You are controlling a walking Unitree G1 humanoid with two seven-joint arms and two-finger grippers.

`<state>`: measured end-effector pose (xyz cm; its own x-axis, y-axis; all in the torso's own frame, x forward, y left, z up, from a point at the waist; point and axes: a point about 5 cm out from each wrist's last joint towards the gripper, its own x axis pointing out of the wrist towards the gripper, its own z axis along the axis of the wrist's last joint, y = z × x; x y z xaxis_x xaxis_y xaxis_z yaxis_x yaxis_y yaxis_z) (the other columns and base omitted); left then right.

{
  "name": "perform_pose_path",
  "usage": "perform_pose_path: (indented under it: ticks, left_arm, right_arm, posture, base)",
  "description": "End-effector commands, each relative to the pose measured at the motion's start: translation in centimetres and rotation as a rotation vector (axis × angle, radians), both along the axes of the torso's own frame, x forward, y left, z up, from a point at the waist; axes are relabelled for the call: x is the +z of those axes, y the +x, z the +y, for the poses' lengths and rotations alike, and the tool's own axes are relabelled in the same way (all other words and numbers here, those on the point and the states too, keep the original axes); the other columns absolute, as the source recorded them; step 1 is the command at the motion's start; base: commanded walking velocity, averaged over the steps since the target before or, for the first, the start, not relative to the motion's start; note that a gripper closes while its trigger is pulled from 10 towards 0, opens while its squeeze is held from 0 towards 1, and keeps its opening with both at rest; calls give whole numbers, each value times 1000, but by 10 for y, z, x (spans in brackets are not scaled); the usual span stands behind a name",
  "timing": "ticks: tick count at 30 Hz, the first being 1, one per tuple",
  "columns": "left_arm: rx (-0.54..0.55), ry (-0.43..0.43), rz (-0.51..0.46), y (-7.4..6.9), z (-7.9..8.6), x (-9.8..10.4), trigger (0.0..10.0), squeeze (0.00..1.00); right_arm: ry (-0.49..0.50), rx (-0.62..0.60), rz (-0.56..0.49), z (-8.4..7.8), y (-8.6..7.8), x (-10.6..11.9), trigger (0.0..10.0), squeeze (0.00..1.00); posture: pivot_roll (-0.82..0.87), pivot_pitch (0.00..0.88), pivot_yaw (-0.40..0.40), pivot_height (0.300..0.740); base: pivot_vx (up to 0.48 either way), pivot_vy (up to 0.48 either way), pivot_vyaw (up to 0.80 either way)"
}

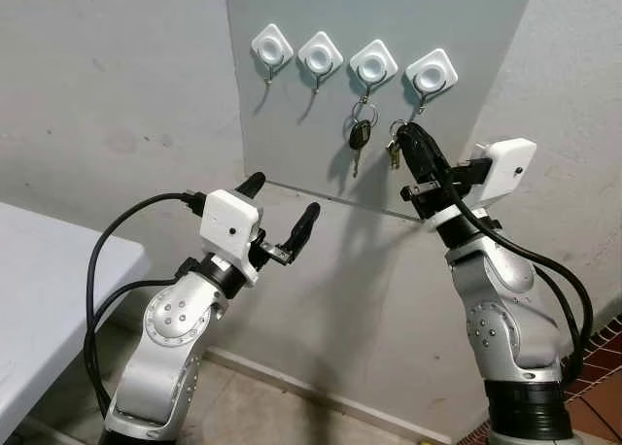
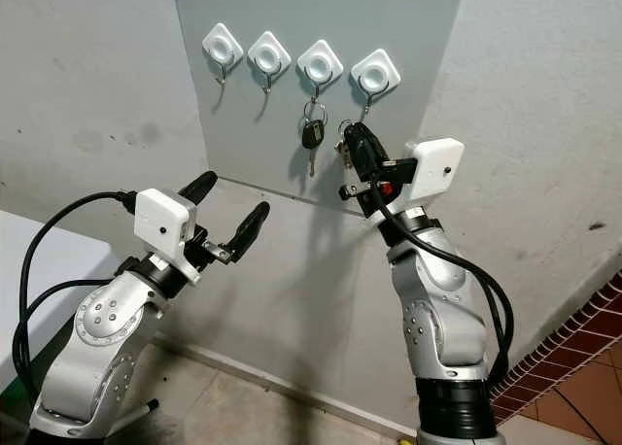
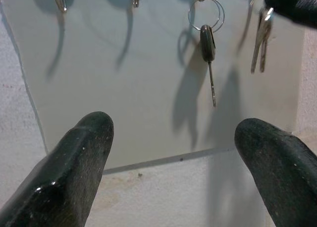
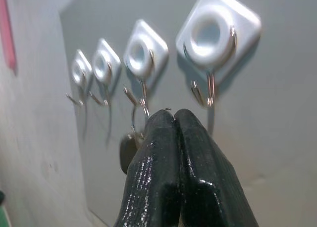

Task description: Hang keys on a hook

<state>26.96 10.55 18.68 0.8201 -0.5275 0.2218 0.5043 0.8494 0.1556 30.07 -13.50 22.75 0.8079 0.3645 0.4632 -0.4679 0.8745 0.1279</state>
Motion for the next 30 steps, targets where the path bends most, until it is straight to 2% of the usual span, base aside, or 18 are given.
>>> perform_pose_path:
  ticks: [1, 11, 30]
  left_arm:
    - [-20, 9, -43, 0, -3, 12, 10000, 0]
    - [-28, 13, -41, 2, -3, 13, 10000, 0]
    - [-12, 2, -38, -1, -4, 12, 10000, 0]
  right_arm:
    - [43, -2, -37, -7, -6, 8, 10000, 0]
    - [91, -6, -49, -11, -10, 15, 10000, 0]
    - [83, 29, -37, -4, -4, 19, 10000, 0]
  posture:
    - [-87, 0, 6, 740]
    - [-96, 0, 15, 740]
    - [-76, 0, -4, 740]
  base:
    - [0, 0, 0]
    - [0, 0, 0]
    - [0, 0, 0]
